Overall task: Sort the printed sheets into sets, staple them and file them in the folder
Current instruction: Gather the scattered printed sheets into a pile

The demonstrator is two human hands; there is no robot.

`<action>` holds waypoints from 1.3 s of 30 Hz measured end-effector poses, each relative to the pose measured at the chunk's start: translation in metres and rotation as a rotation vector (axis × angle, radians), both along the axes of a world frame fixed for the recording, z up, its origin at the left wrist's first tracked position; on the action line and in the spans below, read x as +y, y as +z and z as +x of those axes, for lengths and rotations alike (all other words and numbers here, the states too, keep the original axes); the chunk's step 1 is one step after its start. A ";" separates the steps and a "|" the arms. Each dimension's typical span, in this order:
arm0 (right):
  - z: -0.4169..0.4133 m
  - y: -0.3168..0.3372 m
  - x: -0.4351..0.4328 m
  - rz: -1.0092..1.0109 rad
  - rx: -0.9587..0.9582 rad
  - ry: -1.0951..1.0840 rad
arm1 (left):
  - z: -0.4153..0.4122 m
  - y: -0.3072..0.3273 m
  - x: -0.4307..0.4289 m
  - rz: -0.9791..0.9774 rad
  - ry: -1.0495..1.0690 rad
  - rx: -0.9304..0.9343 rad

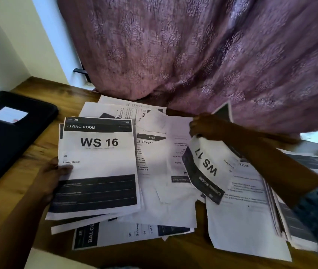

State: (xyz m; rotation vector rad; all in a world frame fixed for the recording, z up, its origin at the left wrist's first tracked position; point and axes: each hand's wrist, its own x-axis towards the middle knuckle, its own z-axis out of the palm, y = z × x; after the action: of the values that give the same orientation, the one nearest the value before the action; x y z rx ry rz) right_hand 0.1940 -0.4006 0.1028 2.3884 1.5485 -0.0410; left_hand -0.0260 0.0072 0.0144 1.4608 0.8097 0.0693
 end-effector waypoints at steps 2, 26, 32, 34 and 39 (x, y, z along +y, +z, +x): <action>-0.010 -0.016 0.029 -0.213 0.068 0.114 | -0.003 -0.001 -0.004 0.002 0.007 0.004; 0.023 0.039 0.093 -0.032 0.734 -0.095 | -0.013 -0.015 -0.031 -0.066 0.063 0.013; 0.026 0.029 0.088 -0.610 0.426 -0.086 | -0.013 -0.019 -0.031 -0.042 0.025 -0.018; 0.005 0.007 0.086 -0.804 0.249 0.092 | -0.013 -0.018 -0.032 -0.027 0.023 -0.021; -0.014 -0.023 0.068 -0.704 0.035 0.456 | -0.013 -0.016 -0.037 -0.007 0.029 -0.032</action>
State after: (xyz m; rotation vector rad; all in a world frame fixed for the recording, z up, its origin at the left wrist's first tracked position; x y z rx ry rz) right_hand 0.1795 -0.3324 0.0793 1.4801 1.6925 -0.4492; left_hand -0.0394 -0.0295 -0.0019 1.4378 0.8050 0.1114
